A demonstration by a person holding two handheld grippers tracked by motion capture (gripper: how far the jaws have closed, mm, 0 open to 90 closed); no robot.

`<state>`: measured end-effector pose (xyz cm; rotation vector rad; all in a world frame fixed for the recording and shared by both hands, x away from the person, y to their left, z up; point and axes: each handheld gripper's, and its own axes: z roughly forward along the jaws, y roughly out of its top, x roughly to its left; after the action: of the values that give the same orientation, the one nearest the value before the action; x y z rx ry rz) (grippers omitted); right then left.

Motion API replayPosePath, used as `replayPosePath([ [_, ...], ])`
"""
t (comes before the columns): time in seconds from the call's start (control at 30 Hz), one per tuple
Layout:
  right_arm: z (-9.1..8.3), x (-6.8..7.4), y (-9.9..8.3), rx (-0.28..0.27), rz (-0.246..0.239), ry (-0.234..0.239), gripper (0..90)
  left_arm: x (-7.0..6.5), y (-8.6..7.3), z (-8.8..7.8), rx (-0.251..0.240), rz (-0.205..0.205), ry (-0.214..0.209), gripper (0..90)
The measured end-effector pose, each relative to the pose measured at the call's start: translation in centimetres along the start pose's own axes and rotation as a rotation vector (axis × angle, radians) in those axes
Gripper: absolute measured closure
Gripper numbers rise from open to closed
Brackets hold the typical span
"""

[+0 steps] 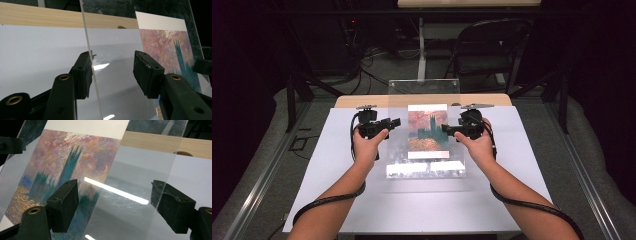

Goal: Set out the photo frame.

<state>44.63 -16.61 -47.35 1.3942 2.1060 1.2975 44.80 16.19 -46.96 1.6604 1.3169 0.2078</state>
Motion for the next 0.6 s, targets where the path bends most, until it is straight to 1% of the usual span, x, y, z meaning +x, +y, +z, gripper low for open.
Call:
replayPosePath([
  [0.07, -0.3, 0.2, 0.0, -0.002, -0.011, -0.007, 22.0, -0.3, -0.1, -0.6, -0.007, 0.018, -0.001, 50.6],
  [0.2, -1.1, 0.9, -0.1, -0.008, -0.026, -0.022, 22.1, -0.8, -0.3, -1.4, -0.025, 0.033, 0.003, 51.8],
  [0.27, -1.4, 1.2, 0.0, -0.007, -0.038, -0.031, 22.4, -1.0, -0.4, -1.6, -0.025, 0.039, 0.004, 52.0],
  [0.3, -1.6, 1.3, 0.0, -0.002, -0.041, -0.034, 22.7, -1.1, -0.5, -2.0, -0.027, 0.048, 0.002, 52.4],
  [0.33, -1.6, 1.3, 0.0, -0.002, -0.041, -0.034, 22.7, -1.1, -0.5, -2.0, -0.027, 0.048, 0.002, 52.9],
  [0.4, -2.2, 1.6, -0.1, -0.005, -0.052, -0.038, 23.9, -1.5, -0.6, -2.5, -0.033, 0.06, 0.006, 53.6],
  [0.47, -2.5, 1.9, -0.1, -0.004, -0.058, -0.045, 24.2, -1.6, -0.6, -2.7, -0.034, 0.064, 0.005, 53.6],
  [0.6, -3.1, 2.4, -0.3, -0.016, -0.073, -0.058, 24.6, -2.3, -0.9, -3.5, -0.043, 0.092, 0.017, 53.8],
])
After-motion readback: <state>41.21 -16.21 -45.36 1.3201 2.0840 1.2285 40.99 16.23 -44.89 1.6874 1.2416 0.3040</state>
